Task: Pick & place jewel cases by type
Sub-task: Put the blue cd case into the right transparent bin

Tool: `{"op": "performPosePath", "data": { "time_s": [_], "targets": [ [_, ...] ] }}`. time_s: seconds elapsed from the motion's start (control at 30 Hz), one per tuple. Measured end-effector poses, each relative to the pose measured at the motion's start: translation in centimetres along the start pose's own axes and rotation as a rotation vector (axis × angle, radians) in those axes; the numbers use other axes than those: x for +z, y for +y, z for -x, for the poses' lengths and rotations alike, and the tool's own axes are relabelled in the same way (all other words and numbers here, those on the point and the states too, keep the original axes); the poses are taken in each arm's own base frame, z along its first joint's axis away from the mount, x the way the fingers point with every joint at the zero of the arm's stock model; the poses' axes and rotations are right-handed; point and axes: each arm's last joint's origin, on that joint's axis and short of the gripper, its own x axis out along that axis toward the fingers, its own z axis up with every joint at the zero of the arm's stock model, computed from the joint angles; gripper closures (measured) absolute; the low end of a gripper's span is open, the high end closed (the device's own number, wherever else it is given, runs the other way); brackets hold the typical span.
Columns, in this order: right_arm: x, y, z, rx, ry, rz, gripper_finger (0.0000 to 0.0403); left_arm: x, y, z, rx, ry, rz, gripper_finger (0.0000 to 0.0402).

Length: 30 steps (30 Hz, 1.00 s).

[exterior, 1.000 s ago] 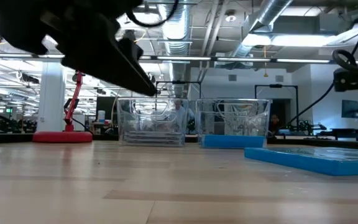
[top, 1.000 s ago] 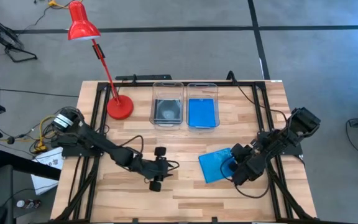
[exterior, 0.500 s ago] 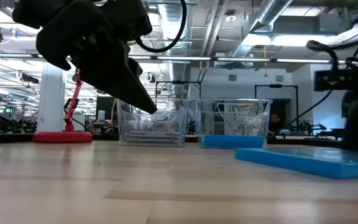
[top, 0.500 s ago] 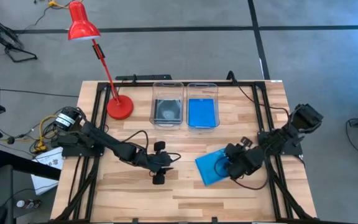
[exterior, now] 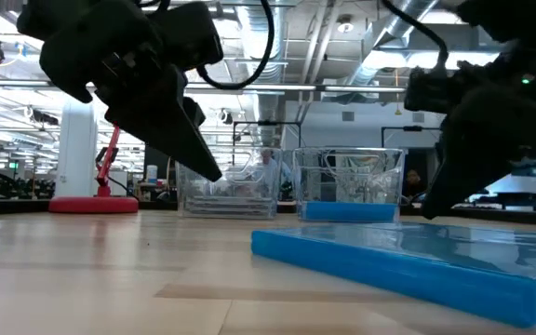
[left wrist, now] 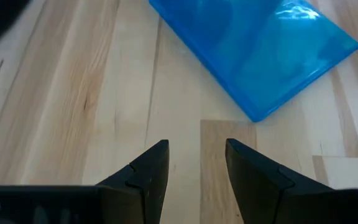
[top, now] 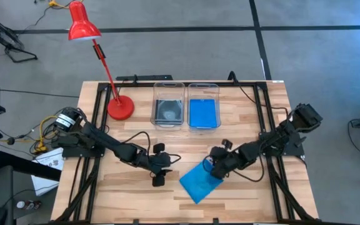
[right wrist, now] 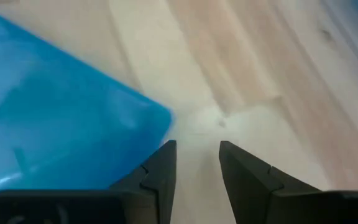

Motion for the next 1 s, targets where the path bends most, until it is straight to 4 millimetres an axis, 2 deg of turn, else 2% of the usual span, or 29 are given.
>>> {"op": "performPosePath", "data": {
  "time_s": [0.13, 0.23, 0.57, 0.67, 0.83, 1.0],
  "targets": [
    [-0.2, -0.4, 0.3, -0.075, 0.05, -0.013, 0.0293, -0.3, -0.3, 0.1, -0.003, 0.02, 0.02, 0.0249],
    [-1.0, -0.3, 0.7, -0.104, 0.091, -0.013, 0.0302, -0.6, -1.3, 0.4, -0.056, 0.029, 0.001, 0.0249],
    [-2.1, 0.7, 1.4, -0.035, 0.156, -0.024, 0.0315, -0.6, -4.8, 1.4, -0.192, -0.087, -0.065, 0.0249],
    [-2.1, 0.8, 1.4, -0.007, 0.191, -0.058, 0.0316, -0.9, -5.6, 0.6, -0.216, -0.122, -0.085, 0.0249],
    [-2.2, 1.0, 1.5, 0.05, 0.241, -0.086, 0.0316, -2.4, -6.1, -2.4, -0.268, -0.106, -0.099, 0.0249],
    [-2.5, 1.5, 1.7, 0.071, 0.246, -0.096, 0.0316, -1.6, -6.6, -4.8, -0.261, -0.079, -0.11, 0.0249]
  ]
}}
